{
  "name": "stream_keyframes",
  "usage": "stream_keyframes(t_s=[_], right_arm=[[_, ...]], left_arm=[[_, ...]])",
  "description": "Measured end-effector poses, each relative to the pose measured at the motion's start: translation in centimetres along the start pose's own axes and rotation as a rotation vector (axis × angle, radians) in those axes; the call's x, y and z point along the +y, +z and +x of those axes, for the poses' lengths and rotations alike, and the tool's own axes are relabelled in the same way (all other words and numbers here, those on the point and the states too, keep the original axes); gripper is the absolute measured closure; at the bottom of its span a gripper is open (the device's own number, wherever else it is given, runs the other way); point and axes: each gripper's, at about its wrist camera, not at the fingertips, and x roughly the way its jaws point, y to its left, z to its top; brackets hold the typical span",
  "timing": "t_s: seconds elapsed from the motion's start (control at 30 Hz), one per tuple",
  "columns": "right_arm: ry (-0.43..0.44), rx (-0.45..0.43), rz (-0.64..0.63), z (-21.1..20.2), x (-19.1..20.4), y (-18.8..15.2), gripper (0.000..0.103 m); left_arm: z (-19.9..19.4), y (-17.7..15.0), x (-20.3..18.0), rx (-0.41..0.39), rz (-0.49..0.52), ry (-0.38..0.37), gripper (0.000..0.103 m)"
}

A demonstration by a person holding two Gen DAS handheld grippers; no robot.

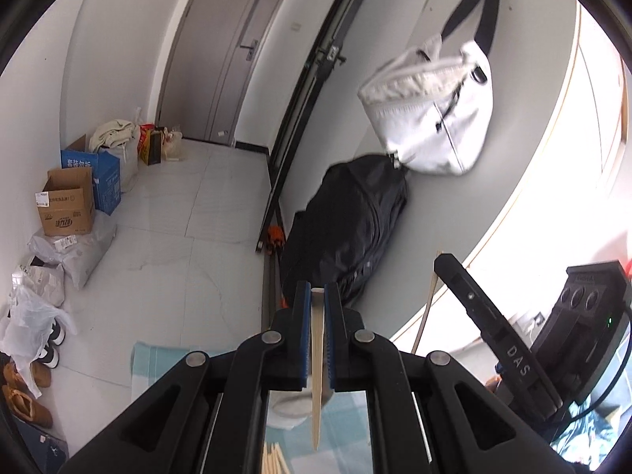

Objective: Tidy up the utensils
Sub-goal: 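Raise both held chopsticks up over the white holder with both tools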

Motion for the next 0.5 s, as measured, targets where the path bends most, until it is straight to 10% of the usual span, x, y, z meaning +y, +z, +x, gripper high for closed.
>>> stream_keyframes(t_s=[0.5], right_arm=[[-0.005, 0.011, -0.108, 10.5, -1.8, 0.3, 0.098]], left_arm=[[4.2, 3.4, 2.5, -0.076, -0.064, 0.014, 0.101]])
